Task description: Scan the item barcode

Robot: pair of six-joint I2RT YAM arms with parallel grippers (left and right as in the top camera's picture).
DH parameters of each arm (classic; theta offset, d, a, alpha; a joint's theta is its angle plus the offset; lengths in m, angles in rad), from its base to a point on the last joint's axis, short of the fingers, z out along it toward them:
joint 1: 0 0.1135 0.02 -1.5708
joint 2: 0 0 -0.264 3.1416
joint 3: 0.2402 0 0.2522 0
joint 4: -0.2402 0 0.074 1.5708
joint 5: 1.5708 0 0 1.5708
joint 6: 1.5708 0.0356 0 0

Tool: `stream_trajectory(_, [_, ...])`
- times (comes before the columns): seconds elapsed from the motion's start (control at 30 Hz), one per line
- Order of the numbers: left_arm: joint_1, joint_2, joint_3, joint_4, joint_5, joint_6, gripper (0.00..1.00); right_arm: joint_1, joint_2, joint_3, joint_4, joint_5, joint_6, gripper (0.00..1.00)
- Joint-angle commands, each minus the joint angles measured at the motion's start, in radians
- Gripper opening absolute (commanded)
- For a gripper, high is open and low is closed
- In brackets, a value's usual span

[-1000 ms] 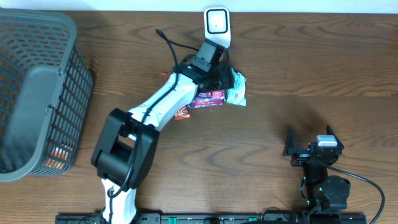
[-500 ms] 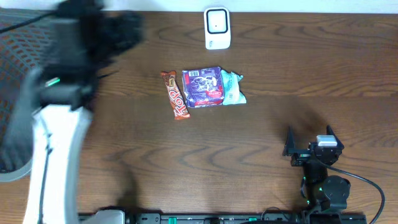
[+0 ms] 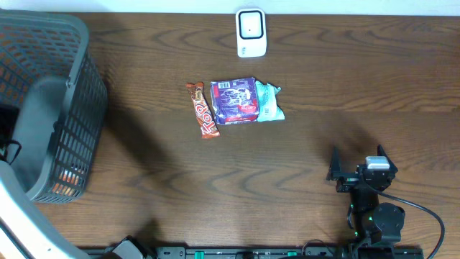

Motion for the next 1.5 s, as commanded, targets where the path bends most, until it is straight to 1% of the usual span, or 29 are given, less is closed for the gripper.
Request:
stream_trajectory(0.0, [0.028, 0.083, -0.047, -0.014, -0.063, -0.114, 0.61, 0.007, -0.005, -0.004, -0.002, -0.002, -0.005, 0.99])
stream_trajectory(0.07, [0.027, 0.134, -0.062, -0.025, -0.063, -0.117, 0.61, 0.007, -0.005, -0.004, -0.002, -0.002, -0.005, 0.99])
stream_trajectory(0.2, [0.025, 0.238, -0.092, -0.093, -0.063, -0.175, 0.61, 0.007, -0.005, -0.004, -0.002, -0.002, -0.005, 0.99])
stream_trajectory(0.43, [0.014, 0.383, -0.121, -0.104, -0.061, -0.167, 0.61, 0.007, -0.005, -0.003, -0.002, -0.002, -0.005, 0.99])
stream_trajectory(0.5, [-0.003, 0.412, -0.121, -0.104, -0.059, -0.140, 0.61, 0.007, -0.005, -0.004, -0.002, -0.002, -0.005, 0.99])
stream_trajectory(0.63, [-0.054, 0.461, -0.121, -0.109, -0.064, -0.142, 0.61, 0.007, -0.005, -0.004, -0.002, -0.002, -0.005, 0.99])
stream_trajectory(0.67, [-0.066, 0.469, -0.122, -0.111, -0.068, -0.142, 0.62, 0.007, -0.005, -0.004, -0.002, -0.002, -0.005, 0.99])
stream_trajectory(0.7, [-0.078, 0.478, -0.124, -0.111, -0.077, -0.145, 0.66, 0.007, -0.005, -0.003, -0.002, -0.002, -0.005, 0.99])
stream_trajectory(0.83, [-0.113, 0.497, -0.145, -0.111, -0.146, -0.177, 0.69, 0.007, -0.005, -0.003, -0.002, -0.002, -0.005, 0.99])
stream_trajectory(0.93, [-0.117, 0.498, -0.171, -0.110, -0.185, -0.217, 0.69, 0.007, -0.005, -0.004, -0.002, -0.002, -0.005, 0.99])
stream_trajectory(1.07, [-0.116, 0.498, -0.198, -0.102, -0.188, -0.219, 0.69, 0.007, -0.005, -0.004, -0.002, -0.002, -0.005, 0.99])
stream_trajectory(1.2, [-0.116, 0.498, -0.242, -0.054, -0.218, -0.216, 0.69, 0.007, -0.005, -0.004, -0.002, -0.002, -0.005, 0.99])
stream_trajectory(1.4, [-0.116, 0.498, -0.332, 0.016, -0.220, -0.216, 0.68, 0.007, -0.005, -0.004, -0.002, -0.002, -0.005, 0.99])
stream_trajectory(1.47, [-0.116, 0.498, -0.357, 0.035, -0.220, -0.216, 0.64, 0.007, -0.005, -0.003, -0.002, -0.002, -0.005, 0.99])
